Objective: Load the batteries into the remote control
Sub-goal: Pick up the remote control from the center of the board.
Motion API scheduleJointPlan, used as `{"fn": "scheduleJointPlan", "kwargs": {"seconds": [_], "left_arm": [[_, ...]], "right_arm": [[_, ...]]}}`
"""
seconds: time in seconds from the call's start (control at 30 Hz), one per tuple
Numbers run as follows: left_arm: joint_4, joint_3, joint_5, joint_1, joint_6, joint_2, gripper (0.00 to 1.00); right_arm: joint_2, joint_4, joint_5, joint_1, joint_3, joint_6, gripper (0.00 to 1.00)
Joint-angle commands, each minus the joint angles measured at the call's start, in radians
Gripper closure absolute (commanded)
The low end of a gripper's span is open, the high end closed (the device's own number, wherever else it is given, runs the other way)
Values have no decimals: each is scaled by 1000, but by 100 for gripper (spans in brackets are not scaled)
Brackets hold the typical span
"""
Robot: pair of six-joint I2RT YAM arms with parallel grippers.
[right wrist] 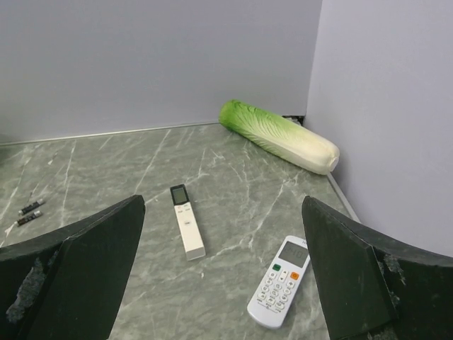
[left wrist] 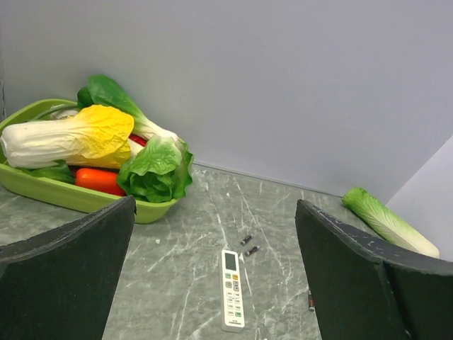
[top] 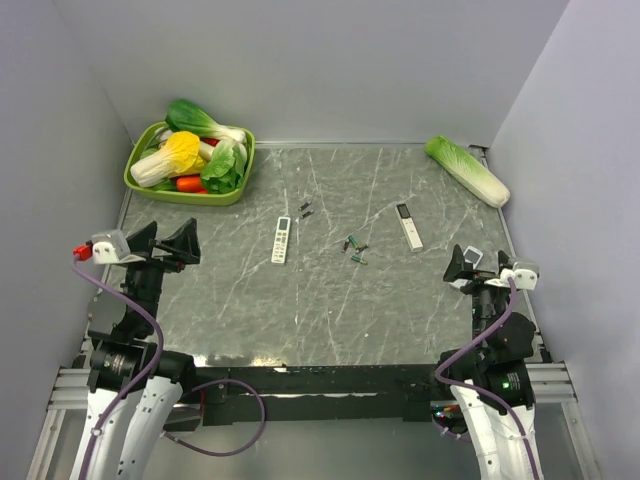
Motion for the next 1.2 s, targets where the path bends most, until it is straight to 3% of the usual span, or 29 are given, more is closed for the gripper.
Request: {"fn": "scheduleJointPlan", "kwargs": {"seconds": [0.0, 0.1, 0.23, 0.43, 0.57, 0.77, 1.17], "left_arm": [[26, 5, -17, -3, -26, 16, 1], [26, 22, -1, -3, -44, 67, 1], [-107, 123, 42, -3, -107, 235, 3], [-266, 296, 174, -3, -208, 609, 3], [-336, 376, 248, -73, -244, 916, 3], [-422, 532, 128, -246, -258, 1238, 3], [-519, 856, -68, -303, -252, 1657, 2]], "right_arm": [[-258, 10, 22, -11, 33, 10, 0], [-267, 2, 59, -10, 25, 26, 0], [-272, 9, 57, -11, 22, 39, 0], [-290, 14, 63, -8, 13, 42, 0], [-306, 3, 43, -5, 16, 42, 0], [-312, -4, 17, 4, 22, 42, 0], [-312, -6, -6, 38, 23, 42, 0]]}}
